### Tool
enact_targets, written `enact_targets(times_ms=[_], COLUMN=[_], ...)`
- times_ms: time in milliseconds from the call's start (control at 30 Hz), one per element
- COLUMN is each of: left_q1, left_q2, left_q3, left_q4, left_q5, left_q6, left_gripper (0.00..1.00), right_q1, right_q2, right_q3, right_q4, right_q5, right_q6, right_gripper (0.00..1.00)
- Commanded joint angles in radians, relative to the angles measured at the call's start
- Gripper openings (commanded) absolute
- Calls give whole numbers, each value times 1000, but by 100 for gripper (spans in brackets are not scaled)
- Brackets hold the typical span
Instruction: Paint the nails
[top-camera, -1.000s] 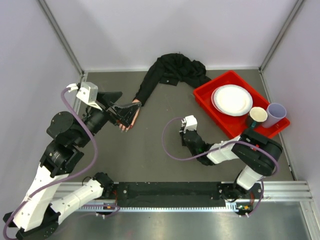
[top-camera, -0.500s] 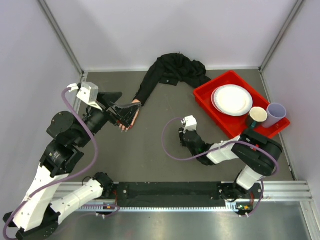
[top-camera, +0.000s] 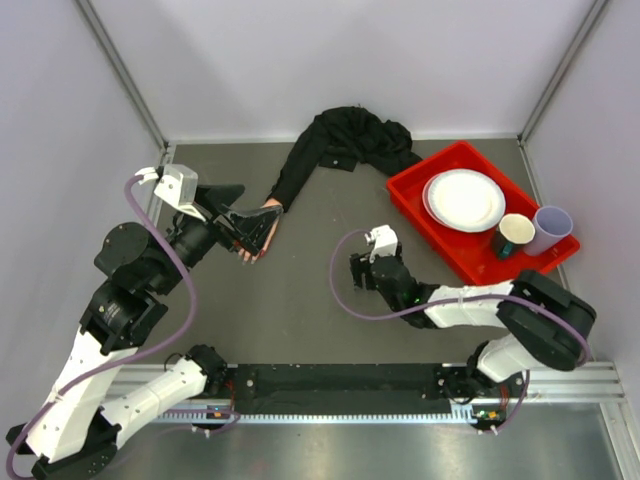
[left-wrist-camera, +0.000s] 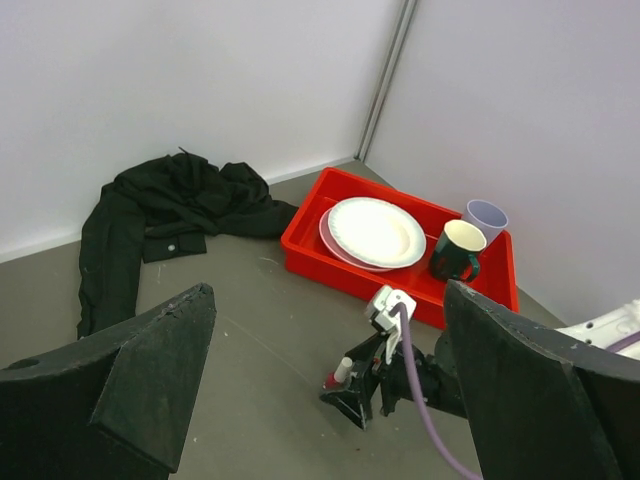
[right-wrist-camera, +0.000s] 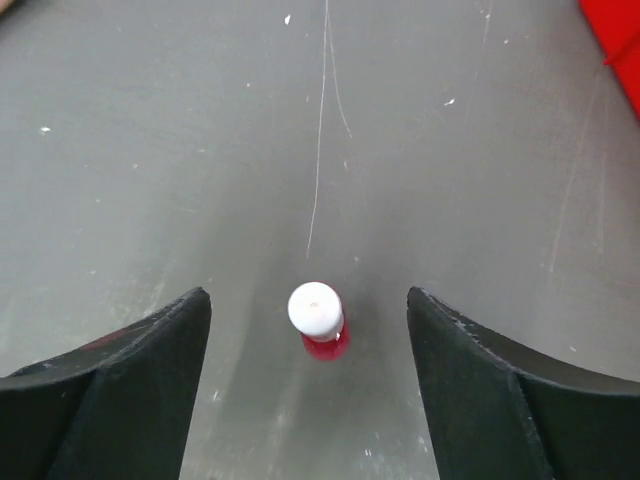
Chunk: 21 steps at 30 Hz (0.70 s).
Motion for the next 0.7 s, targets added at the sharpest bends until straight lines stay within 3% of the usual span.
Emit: enact_targets(times_ms=[0, 233, 333, 367, 500, 600, 667], left_q1=[0, 0, 2, 2, 2, 2, 2], left_q2=[9, 7, 19, 22, 48, 71, 78], left_q3=[6, 9, 25, 35, 58, 88, 106], left_q4=[16, 17, 21, 24, 36, 34, 36], left_q5=[-13, -23, -66, -67, -81, -87, -86], left_q6=[10, 13, 22, 27, 45, 54, 56], left_gripper=[99, 99, 99, 99, 99, 99, 99], right_q1=[13, 14, 16, 16, 16, 16, 16], right_q2=[-122, -455, -588, -610, -623, -599, -609], right_q3=[46, 77, 181, 274, 564, 736, 792], right_q4=[-117, -443, -679, -818, -1118, -1255, -1248], right_q5=[-10, -39, -10, 7, 173, 252, 252], right_q6=[22, 52, 55, 59, 80, 65, 26], right_gripper=[78, 82, 83, 83, 96, 99, 99])
